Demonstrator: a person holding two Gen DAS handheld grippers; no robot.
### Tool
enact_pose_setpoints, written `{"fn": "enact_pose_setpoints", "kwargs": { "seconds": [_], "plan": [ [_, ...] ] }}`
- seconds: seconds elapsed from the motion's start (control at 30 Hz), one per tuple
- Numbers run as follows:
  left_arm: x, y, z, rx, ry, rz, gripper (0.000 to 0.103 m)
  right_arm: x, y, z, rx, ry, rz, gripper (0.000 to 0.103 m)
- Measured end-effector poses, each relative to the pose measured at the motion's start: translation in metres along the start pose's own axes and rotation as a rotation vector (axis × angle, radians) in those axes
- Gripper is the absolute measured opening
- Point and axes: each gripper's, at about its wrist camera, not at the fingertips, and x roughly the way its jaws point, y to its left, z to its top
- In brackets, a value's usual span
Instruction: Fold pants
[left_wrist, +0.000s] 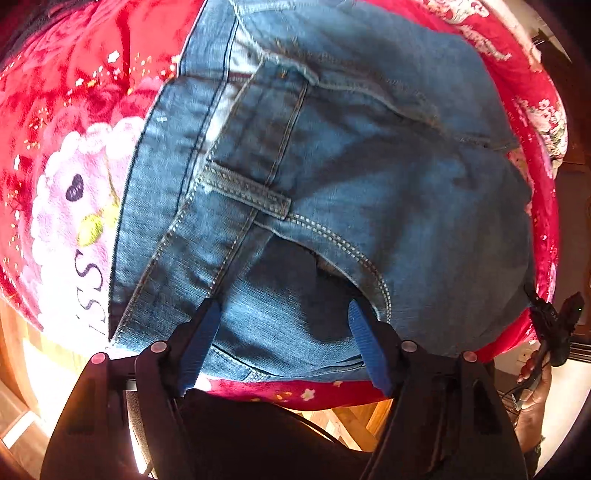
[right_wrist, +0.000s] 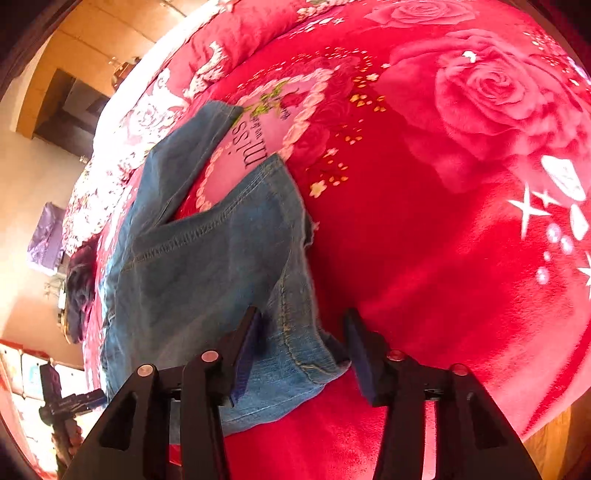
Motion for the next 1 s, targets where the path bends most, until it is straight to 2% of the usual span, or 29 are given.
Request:
{"fn": "enact_pose_setpoints", "kwargs": {
  "seconds": [0.1, 0.17, 0.23, 0.33, 0.37, 0.43, 0.47, 0.57, 0.63, 0.7, 0.8, 0.87, 0.93, 1.0],
  "plan": [
    [-0.001, -0.014, -0.011, 0.012, -0.019, -0.009, 0.071, -0.022, 0.017, 0.002, -0.049, -0.065, 0.004, 0.01],
    [0.001, -0.026, -0.013, 0.032, -0.031, 0.027, 0.072, -0.044, 0.016, -0.002, -0.048, -0.08, -0.001, 0.01],
    [0.012, -0.036, -0.013, 0.043, -0.014, 0.064, 0.072, -0.046, 0.003, -0.009, -0.03, -0.042, -0.059, 0.01],
    [0.025, -0.056, -0.022, 0.092, -0.017, 0.131, 0.072, -0.026, -0.013, -0.026, -0.013, 0.079, -0.184, 0.012],
    [0.025, -0.063, -0.023, 0.118, -0.011, 0.135, 0.072, -0.025, -0.011, -0.028, -0.013, 0.083, -0.195, 0.012],
    [0.014, -0.072, -0.025, 0.152, -0.001, 0.079, 0.071, -0.039, -0.004, -0.023, -0.005, 0.043, -0.195, 0.018],
    [0.011, -0.069, -0.009, 0.15, -0.011, 0.043, 0.071, -0.045, -0.001, -0.017, -0.005, 0.026, -0.202, 0.022],
    [-0.019, -0.06, 0.007, 0.109, -0.096, -0.011, 0.072, -0.069, 0.014, 0.013, -0.037, -0.07, -0.226, 0.03],
    [-0.029, -0.05, 0.033, 0.032, -0.137, -0.021, 0.072, -0.075, 0.029, 0.043, -0.054, -0.113, -0.195, 0.033],
    [-0.019, -0.036, 0.062, -0.059, -0.153, -0.051, 0.072, -0.064, 0.042, 0.072, -0.052, -0.126, -0.145, 0.037],
    [0.0, -0.035, 0.106, -0.174, -0.124, -0.067, 0.072, -0.026, 0.07, 0.124, -0.033, -0.12, -0.057, 0.037],
    [0.007, -0.035, 0.138, -0.224, -0.101, -0.109, 0.072, 0.014, 0.087, 0.159, 0.007, -0.103, -0.014, 0.037],
    [0.017, -0.048, 0.155, -0.245, -0.085, -0.123, 0.072, 0.053, 0.098, 0.188, 0.037, -0.093, -0.006, 0.037],
    [0.017, -0.056, 0.169, -0.241, -0.072, -0.101, 0.072, 0.089, 0.104, 0.212, 0.073, -0.078, -0.017, 0.037]
  ]
}}
